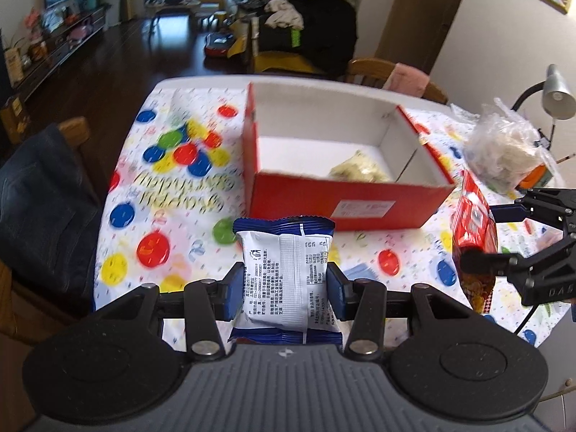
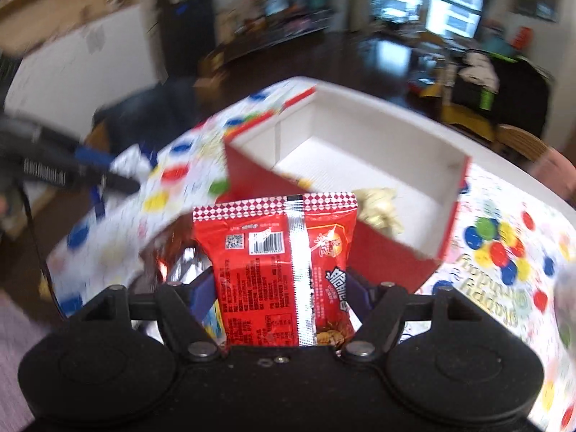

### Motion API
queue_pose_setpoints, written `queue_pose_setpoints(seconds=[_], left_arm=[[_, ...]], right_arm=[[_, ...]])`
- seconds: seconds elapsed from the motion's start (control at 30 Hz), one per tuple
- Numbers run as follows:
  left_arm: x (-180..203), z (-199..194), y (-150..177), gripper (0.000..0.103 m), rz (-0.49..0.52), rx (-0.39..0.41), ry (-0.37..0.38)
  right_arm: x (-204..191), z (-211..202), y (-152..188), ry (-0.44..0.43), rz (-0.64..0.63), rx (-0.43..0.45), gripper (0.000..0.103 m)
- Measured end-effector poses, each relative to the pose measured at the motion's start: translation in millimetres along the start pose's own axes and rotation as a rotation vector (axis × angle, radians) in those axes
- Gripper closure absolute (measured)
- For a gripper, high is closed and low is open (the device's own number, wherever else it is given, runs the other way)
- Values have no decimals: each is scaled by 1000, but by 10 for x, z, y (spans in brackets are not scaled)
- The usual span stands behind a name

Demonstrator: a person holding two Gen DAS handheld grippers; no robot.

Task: Organize snacks
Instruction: 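Lift both packets and carry them over the red box with both tools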

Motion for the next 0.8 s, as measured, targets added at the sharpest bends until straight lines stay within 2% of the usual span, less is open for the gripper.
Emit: queue_pose_setpoints(seconds=[0.13, 0.23, 0.43, 0.53, 0.8], left_arm=[[105, -82, -186, 57, 33, 37, 10], [164, -95, -349, 57, 45, 46, 9], [273, 12, -741, 57, 52, 36, -9], [360, 125, -948, 57, 51, 31, -23], [528, 610, -1355, 57, 54, -45, -82]], right_arm=[[111, -117, -145, 78, 107, 60, 31], [238, -189, -234, 103, 188, 91, 31], [518, -174, -412, 175, 237, 109, 31], [686, -105, -507, 186, 251, 109, 31], [1136, 156, -784, 178, 290, 77, 31]])
Point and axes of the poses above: each gripper's, at about its wrist camera, not at the fingertips, and z roughly the way its jaws point, x to its right, y to its underside, the point moved 9 cm from there along z, roughly the way its jaws point, and after that the axes turned 15 degrees about -y, right-handed, at the moved point
